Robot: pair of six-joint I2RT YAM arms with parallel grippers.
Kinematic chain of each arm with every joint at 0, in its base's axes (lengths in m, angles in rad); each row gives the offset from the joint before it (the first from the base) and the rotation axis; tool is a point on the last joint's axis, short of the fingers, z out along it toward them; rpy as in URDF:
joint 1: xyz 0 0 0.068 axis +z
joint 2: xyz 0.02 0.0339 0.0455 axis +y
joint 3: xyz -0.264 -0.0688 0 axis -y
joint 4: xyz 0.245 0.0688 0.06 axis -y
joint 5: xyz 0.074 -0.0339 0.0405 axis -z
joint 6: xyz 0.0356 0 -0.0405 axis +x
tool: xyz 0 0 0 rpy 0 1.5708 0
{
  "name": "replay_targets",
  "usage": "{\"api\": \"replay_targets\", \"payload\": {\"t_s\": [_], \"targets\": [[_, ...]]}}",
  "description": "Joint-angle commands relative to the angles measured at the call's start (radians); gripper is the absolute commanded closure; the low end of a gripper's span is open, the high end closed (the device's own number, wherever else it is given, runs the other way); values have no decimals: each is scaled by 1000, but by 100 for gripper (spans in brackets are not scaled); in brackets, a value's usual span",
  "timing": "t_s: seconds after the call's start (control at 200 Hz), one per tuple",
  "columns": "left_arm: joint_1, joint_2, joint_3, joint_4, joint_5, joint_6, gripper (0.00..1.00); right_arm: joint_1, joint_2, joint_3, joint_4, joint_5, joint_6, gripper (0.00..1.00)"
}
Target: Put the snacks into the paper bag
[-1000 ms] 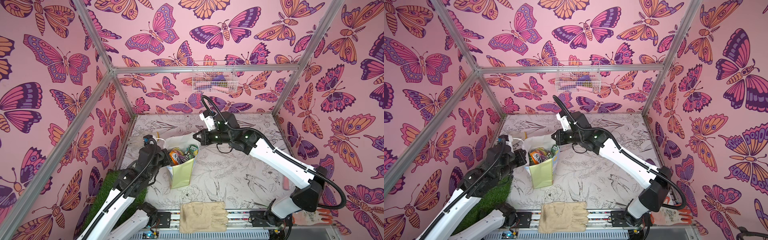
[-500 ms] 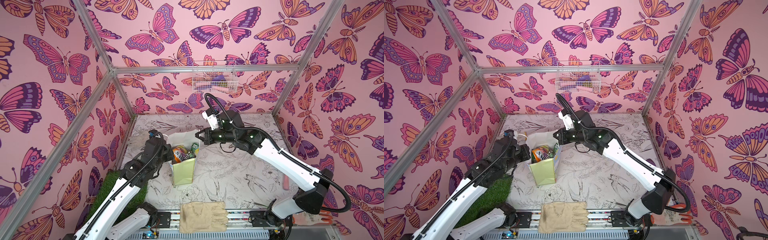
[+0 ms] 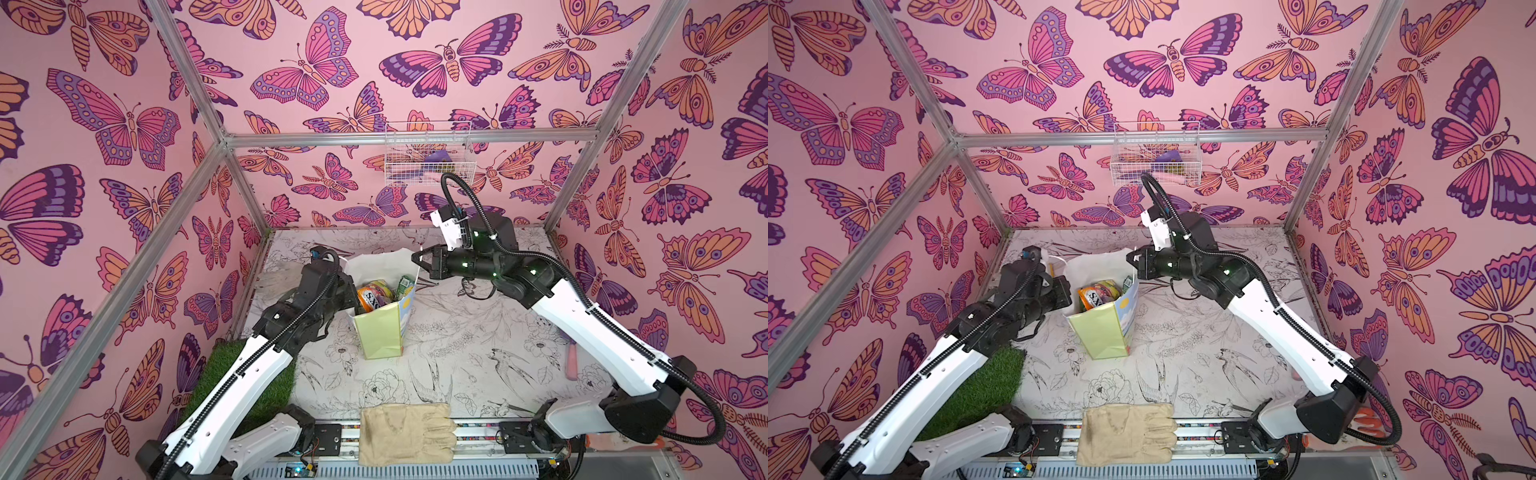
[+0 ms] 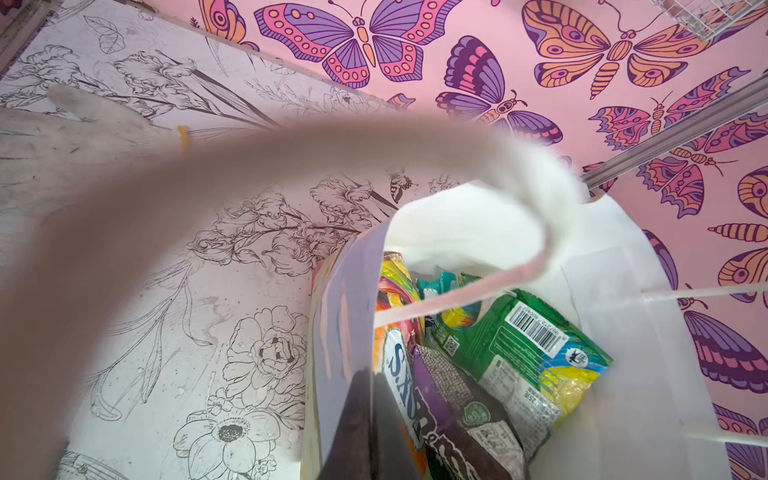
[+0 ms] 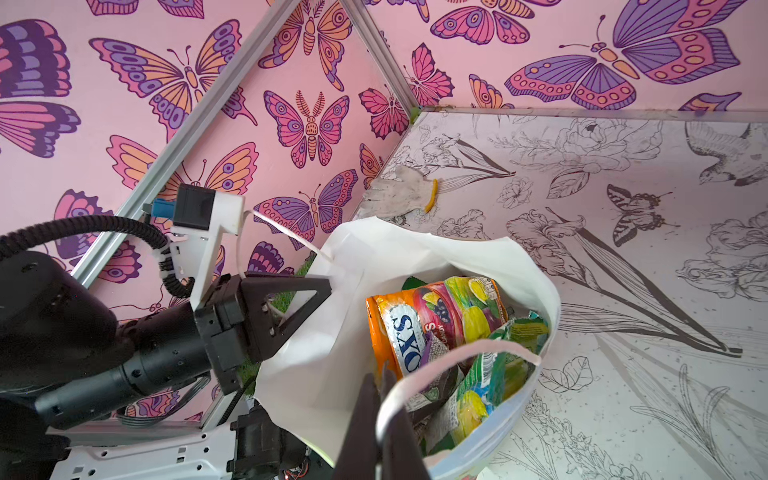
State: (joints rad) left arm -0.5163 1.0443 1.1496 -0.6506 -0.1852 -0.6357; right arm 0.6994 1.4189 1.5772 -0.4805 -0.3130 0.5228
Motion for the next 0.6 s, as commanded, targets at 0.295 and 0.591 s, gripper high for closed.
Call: {"api": "replay_targets", "payload": {"t_s": [0.295, 0.591], "targets": [[2, 90, 84, 157, 51, 1, 100, -69, -88, -15, 83, -1, -20, 100], [-17, 201, 163, 189, 71, -10, 100, -123, -109, -21, 81, -15, -24, 100]]}}
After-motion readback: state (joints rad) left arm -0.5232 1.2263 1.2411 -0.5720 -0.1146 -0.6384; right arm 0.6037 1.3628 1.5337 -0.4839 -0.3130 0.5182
